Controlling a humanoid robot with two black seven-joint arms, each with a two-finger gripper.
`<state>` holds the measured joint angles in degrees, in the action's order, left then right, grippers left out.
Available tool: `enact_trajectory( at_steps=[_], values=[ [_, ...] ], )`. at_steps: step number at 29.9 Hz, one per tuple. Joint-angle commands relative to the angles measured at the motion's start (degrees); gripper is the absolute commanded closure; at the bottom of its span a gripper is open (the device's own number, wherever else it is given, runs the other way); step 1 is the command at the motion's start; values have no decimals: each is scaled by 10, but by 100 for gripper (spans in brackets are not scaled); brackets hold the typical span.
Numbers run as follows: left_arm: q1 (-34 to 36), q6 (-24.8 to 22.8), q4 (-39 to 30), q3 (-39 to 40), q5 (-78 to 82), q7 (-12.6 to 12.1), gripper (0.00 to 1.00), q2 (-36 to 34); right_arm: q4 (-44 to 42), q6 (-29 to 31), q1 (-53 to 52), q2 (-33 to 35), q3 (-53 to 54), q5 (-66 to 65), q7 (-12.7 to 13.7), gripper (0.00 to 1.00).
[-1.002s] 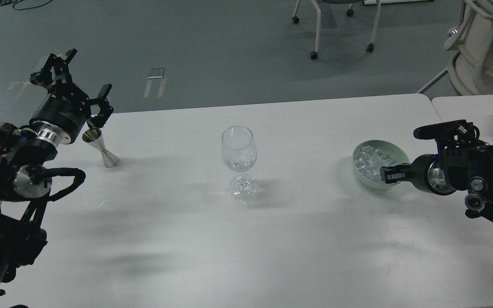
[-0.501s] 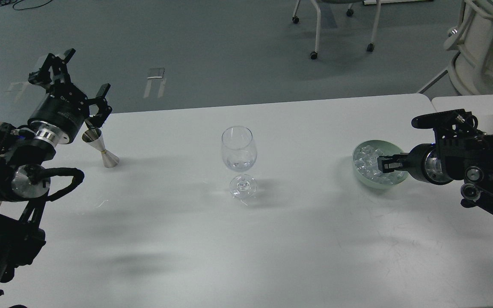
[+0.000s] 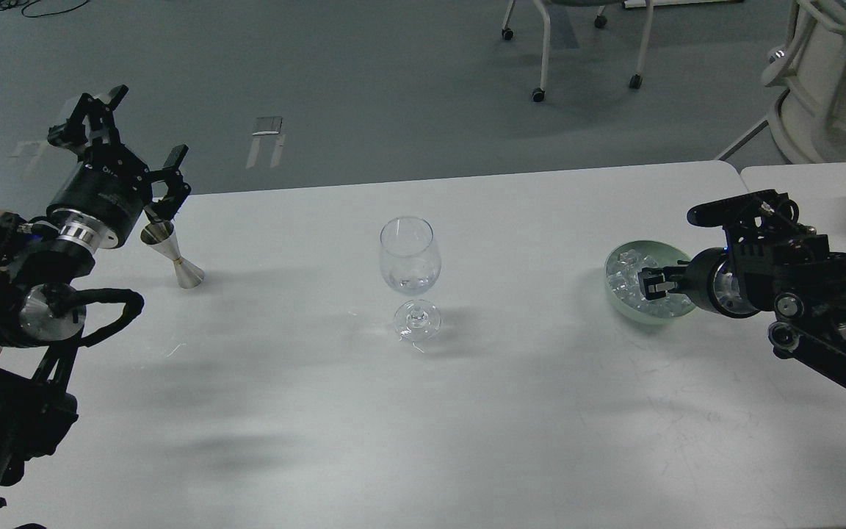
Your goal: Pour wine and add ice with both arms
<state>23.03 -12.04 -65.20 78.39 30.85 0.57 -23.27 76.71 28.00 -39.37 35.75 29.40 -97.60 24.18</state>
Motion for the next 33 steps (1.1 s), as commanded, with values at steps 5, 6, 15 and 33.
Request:
enact_trajectory(
  at_steps=[5, 6, 15, 33],
  values=[
    [0, -1, 3, -1, -4, 1, 1, 0, -2, 0, -4, -3, -22, -2, 0, 49],
    [0, -1, 3, -1, -4, 1, 1, 0, -2, 0, -4, -3, -22, -2, 0, 49],
    [0, -1, 3, 0, -8, 2, 1, 0, -2, 0, -3, -9, -23, -27, 9, 63],
    [1, -1, 3, 0, -8, 2, 1, 0, -4, 0, 3, -12, -23, -22, 23, 82]
  ],
)
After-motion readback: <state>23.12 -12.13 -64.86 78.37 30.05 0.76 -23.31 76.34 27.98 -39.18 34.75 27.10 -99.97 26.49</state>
